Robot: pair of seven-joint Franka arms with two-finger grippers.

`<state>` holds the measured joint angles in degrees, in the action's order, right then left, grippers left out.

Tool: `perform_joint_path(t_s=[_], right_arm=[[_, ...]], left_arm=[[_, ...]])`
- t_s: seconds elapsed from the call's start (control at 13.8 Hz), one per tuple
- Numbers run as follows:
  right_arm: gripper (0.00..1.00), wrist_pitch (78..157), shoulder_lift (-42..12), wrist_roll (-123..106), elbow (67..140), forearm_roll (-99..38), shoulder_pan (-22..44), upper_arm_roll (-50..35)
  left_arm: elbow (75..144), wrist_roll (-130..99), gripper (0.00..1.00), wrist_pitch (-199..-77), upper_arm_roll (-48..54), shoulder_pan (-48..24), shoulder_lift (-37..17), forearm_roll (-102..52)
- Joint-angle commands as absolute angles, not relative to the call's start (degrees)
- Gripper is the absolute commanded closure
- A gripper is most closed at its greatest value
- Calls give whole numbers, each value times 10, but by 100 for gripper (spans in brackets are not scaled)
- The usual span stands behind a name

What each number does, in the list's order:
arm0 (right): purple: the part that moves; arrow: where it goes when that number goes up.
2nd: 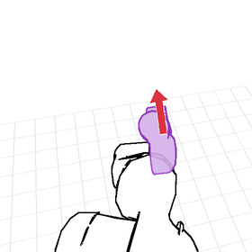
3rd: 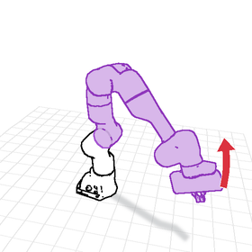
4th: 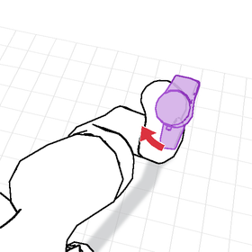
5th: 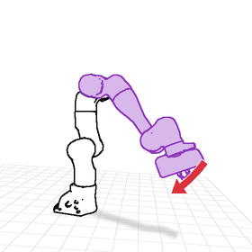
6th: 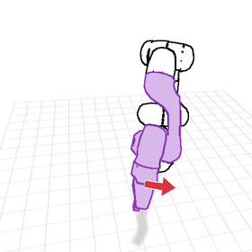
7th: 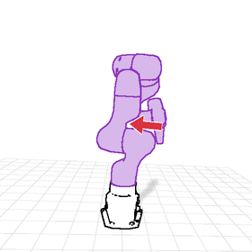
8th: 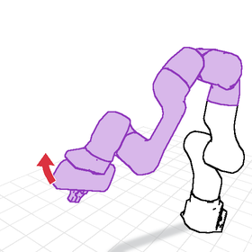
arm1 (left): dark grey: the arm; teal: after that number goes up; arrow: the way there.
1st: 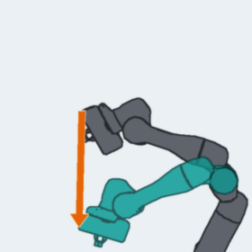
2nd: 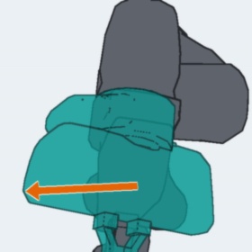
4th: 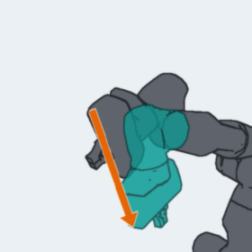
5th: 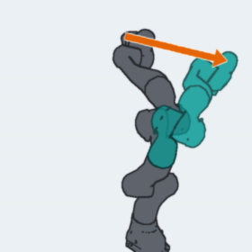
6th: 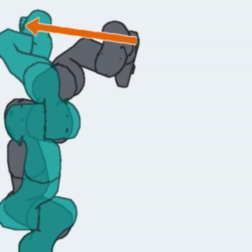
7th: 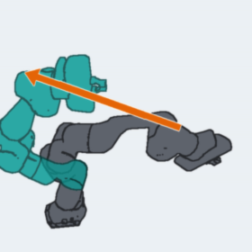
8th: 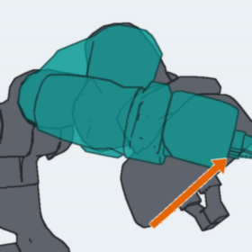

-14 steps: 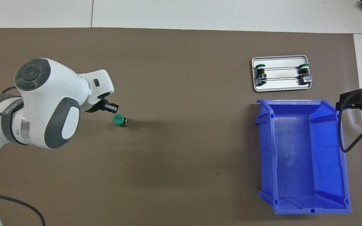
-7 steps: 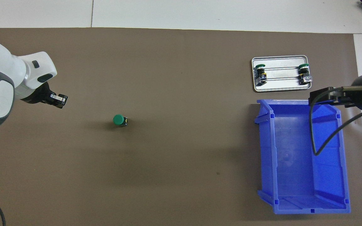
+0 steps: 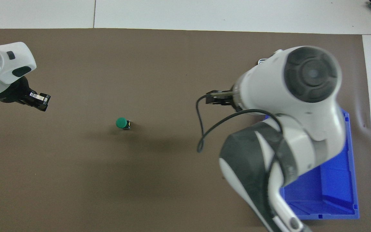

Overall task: Place and press button with both arms
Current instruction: 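Reach the right gripper to the green button and grasp it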

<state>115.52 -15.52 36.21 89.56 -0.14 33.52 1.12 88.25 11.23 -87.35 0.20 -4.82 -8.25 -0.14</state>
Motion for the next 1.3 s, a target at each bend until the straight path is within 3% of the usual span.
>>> perform_joint_path(t_s=[0.0,0.07,0.22,0.29,0.43,0.8,0.94,1.09,1.23], right_arm=[[1,1210,-242,434,819,-7,372,4],[1,1250,-260,461,814,-8,389,4],[1,1306,-299,496,806,-8,423,-1],[1,1324,-332,524,778,-6,440,-1],[1,1332,-396,563,722,3,467,3],[1,1340,-407,564,724,75,474,-1],[1,1395,-418,569,732,73,483,-1],[2,1391,-417,570,737,74,486,0],[10,1396,-414,569,759,76,488,1]], left_arm=[[850,109,100,-844,6,-43,-85,9],[851,107,90,-853,7,-43,-76,11],[854,108,42,-888,8,-45,-68,11],[856,107,25,-907,9,-47,-64,11],[860,106,1,-925,9,-48,-63,11],[880,107,0,-926,9,-47,-53,11],[879,105,0,-931,8,-47,-53,11],[880,105,0,-931,8,-46,-53,10],[879,88,0,-931,8,-45,-53,10]])
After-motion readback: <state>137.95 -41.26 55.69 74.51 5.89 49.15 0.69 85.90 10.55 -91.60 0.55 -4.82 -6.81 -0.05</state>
